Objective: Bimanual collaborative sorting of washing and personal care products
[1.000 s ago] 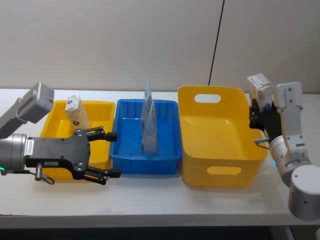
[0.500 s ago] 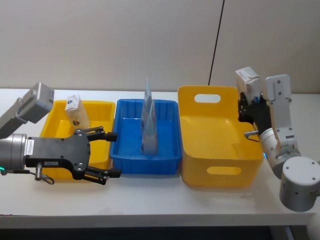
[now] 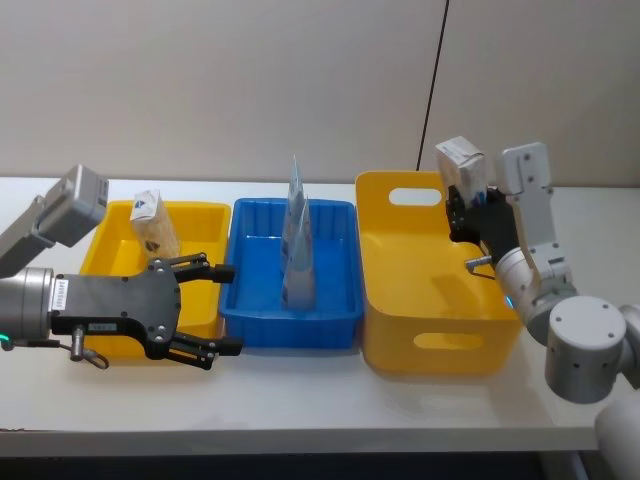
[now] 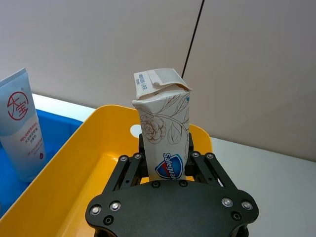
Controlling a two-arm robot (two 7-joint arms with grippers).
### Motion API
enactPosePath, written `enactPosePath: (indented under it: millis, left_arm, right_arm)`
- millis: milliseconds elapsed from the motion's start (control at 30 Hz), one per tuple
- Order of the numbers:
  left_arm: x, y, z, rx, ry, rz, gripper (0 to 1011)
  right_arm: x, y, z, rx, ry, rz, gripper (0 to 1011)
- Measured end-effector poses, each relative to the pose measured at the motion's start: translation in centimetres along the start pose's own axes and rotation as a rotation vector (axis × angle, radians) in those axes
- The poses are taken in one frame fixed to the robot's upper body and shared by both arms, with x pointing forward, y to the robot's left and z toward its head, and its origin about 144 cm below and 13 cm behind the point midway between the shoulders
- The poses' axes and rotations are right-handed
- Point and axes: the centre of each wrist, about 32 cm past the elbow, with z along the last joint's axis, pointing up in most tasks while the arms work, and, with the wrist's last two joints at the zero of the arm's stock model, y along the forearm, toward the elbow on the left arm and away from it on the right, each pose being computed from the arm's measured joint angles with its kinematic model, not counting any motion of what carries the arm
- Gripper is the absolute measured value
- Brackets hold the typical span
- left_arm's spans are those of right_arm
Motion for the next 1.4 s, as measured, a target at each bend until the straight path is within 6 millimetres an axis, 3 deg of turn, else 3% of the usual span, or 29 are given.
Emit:
enactPosePath:
  millis: [733,1167,1400]
  left_arm:
    - [0.0,0.0,0.0,0.000,0.000,0.000,1001]
    - [0.0,0.0,0.0,0.000,0.000,0.000,1001]
    - [0.0,0.0,0.0,0.000,0.000,0.000,1001]
  right_arm:
    - [-1.3,3.3,-0.7,-0.077,-0.017,0.025,362]
    - [-1.7,3.3,-0.3,-0.066,-0.021,0.042,821]
    - [-1.9,2.9,0.2,-0.050,-0.015,0.045,994]
